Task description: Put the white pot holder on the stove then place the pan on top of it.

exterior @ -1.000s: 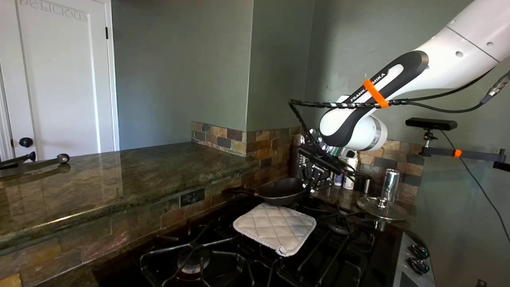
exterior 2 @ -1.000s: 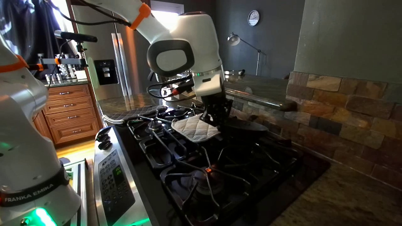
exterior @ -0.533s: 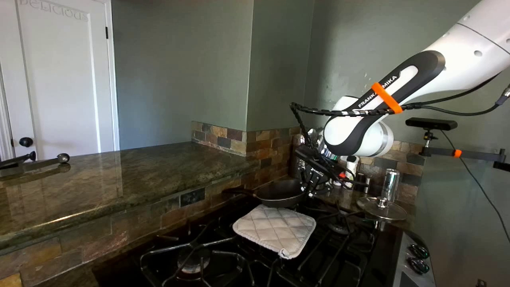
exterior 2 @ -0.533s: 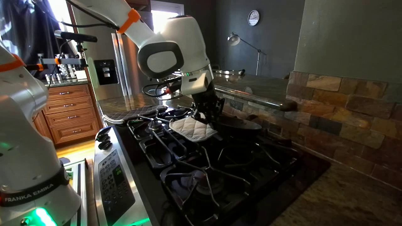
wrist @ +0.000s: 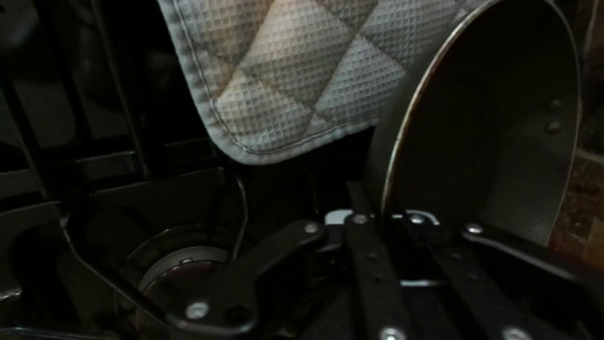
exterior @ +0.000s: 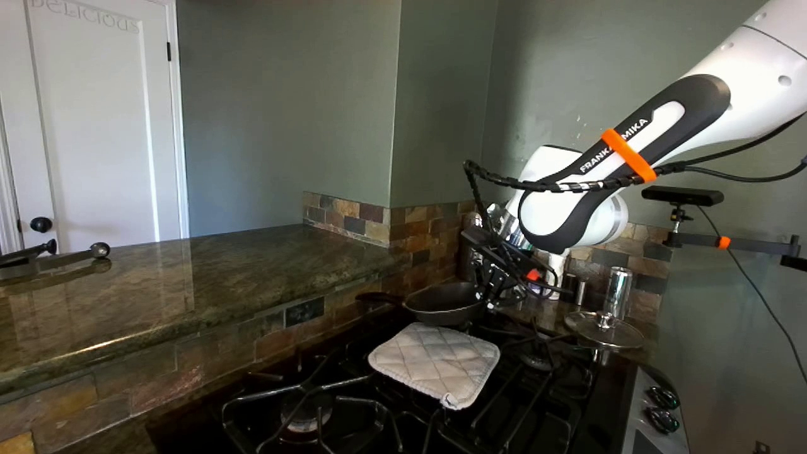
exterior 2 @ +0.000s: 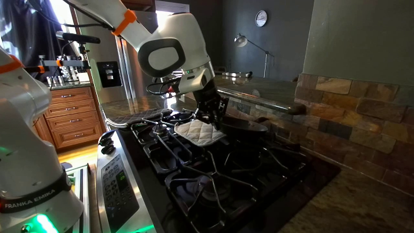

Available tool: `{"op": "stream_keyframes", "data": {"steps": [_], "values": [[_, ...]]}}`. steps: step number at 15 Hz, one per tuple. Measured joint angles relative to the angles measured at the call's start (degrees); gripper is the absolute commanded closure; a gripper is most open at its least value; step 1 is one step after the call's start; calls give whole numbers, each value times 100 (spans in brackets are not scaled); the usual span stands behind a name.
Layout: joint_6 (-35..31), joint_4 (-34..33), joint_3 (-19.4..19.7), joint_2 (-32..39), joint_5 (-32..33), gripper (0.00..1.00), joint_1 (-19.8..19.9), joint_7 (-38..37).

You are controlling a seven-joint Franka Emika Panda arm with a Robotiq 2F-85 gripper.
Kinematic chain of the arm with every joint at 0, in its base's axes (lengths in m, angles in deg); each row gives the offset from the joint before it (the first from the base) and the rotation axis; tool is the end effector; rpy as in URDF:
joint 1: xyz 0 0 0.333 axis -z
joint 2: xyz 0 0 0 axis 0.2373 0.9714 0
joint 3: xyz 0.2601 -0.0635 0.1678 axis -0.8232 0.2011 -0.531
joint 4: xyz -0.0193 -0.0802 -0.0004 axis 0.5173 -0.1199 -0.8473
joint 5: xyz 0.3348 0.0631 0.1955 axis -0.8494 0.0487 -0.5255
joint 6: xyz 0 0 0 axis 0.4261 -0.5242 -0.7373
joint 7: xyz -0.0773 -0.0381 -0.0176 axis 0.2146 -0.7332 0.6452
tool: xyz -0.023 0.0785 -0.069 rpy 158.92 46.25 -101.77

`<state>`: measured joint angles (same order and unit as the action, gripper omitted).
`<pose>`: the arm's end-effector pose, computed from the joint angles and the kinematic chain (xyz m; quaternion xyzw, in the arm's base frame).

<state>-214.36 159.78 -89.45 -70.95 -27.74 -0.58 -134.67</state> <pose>0.4349 -0.1053 0.3601 -0.6665 0.7242 -0.1407 0.1073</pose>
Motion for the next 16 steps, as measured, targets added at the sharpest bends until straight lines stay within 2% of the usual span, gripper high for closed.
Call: {"op": "stream_keyframes", "data": {"steps": [9,16], "values": [[19,222,-654,-384,1044,98,323,-1623],[540,248,-756,-590,1030,98,129,-1702]]}}
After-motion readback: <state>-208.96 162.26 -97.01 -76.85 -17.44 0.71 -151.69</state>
